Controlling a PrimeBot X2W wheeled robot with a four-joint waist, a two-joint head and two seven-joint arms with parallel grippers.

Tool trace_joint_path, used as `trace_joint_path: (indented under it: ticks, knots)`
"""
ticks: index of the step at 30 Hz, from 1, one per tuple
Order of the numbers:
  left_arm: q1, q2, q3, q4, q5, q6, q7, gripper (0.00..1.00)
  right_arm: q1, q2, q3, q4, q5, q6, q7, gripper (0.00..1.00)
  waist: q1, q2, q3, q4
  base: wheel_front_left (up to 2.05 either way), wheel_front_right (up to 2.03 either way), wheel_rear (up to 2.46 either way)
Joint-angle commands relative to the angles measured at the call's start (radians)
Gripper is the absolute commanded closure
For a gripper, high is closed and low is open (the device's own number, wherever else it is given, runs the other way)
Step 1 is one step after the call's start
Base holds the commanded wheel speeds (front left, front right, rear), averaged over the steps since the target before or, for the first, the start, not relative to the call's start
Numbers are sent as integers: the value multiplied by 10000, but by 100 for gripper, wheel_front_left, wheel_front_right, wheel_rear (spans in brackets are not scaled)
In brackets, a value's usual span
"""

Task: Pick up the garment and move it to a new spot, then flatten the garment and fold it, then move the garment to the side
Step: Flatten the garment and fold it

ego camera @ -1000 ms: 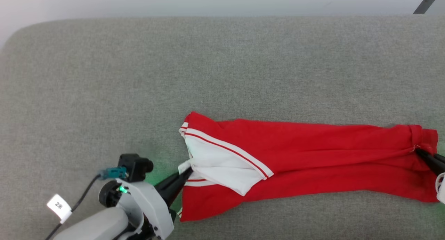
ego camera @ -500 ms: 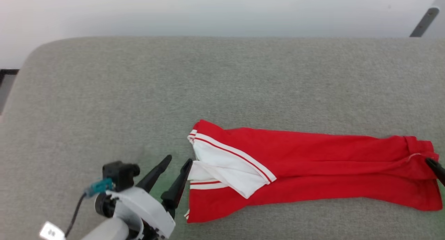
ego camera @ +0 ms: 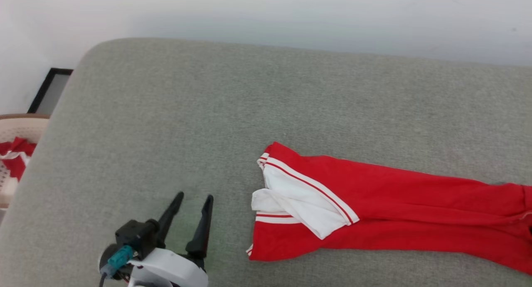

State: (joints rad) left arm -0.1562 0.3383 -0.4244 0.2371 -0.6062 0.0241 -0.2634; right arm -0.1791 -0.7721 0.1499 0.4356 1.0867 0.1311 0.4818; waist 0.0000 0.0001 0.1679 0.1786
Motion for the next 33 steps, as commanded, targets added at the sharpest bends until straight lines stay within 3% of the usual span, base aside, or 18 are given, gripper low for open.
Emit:
trace_joint_path:
  ticks: [1, 6, 16, 17, 18, 19, 23, 33]
  knots:
    - [179, -243, 500, -256, 716, -51, -8, 0, -10, 136, -63, 123, 98, -7, 505, 0, 0, -1, -40, 223, 0, 0, 0]
    - [470, -827, 1529, -869, 2352, -196, -6, 0, -390, 433, -138, 423, -220, -7, 1491, 0, 0, -1, -77, 343, 0, 0, 0]
    - [428, -1651, 2441, -622, 3549, -931, -4, 0, -1169, 1366, -326, 2003, -1865, -13, 1894, 0, 0, -1, 62, 438, 0, 0, 0]
    - [399, -1698, 2504, -562, 3649, -979, -4, 0, -1226, 1531, -363, 2162, -1982, -15, 1887, 26, 0, -1, 97, 435, 0, 0, 0]
    - [370, -1766, 2584, -520, 3725, -1035, -5, 0, -1256, 1715, -360, 2258, -2079, -15, 1929, 67, 0, -1, 118, 436, 0, 0, 0]
    - [365, -1831, 2672, -489, 3773, -1079, -5, 0, -1283, 1880, -341, 2293, -2128, -13, 1958, 100, 0, -1, 138, 427, 0, 0, 0]
    - [418, -1996, 3069, -458, 4036, -1208, -5, 0, -1335, 2230, -358, 2203, -2276, -9, 1888, 100, 0, -1, 185, 309, 0, 0, 0]
    - [634, -2183, 3776, -500, 4493, -1389, -5, 0, -1733, 1751, -1309, 1558, -2099, -12, 947, 100, 0, -1, 58, -565, 0, 0, 0]
